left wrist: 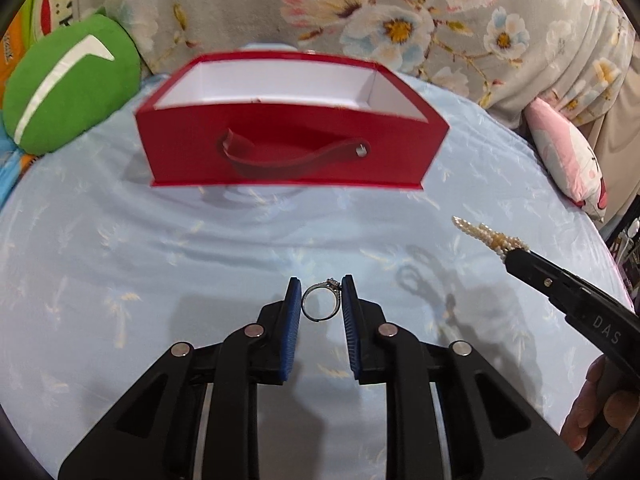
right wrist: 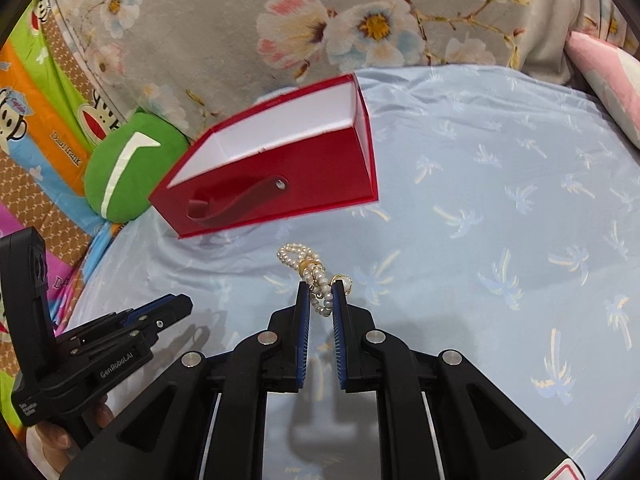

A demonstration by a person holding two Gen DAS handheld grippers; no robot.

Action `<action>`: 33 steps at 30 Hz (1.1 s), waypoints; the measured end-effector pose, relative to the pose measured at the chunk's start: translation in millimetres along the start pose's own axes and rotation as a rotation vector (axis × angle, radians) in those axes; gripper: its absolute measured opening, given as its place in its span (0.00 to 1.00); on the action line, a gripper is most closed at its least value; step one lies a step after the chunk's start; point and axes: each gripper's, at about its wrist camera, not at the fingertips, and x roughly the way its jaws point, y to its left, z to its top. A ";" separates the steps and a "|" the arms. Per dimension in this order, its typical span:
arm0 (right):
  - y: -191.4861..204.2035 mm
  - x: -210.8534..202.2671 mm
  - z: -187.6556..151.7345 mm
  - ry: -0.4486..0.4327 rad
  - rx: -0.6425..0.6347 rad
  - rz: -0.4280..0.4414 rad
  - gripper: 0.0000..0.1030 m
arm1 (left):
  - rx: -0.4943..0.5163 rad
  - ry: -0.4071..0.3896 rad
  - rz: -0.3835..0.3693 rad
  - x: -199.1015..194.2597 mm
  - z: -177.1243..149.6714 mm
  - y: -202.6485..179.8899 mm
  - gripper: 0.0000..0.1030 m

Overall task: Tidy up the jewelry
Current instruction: 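Carry the ring with the left tool while the right tool carries the pearls into the box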

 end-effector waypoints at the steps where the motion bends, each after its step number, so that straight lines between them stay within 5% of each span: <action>1: 3.4 -4.3 5.1 -0.016 -0.010 0.003 0.10 | 0.000 -0.011 0.005 -4.8 4.5 2.6 0.19; 17: 51.0 -17.2 125.3 -0.234 -0.140 0.050 0.10 | 0.043 -0.298 0.154 -63.4 132.7 43.0 0.19; 24: 63.1 21.9 180.8 -0.226 -0.148 0.061 0.10 | 0.059 -0.332 0.168 -45.2 189.4 54.1 0.19; 33: 61.9 86.4 210.6 -0.156 -0.128 0.046 0.10 | 0.047 -0.324 0.176 0.4 237.1 61.9 0.19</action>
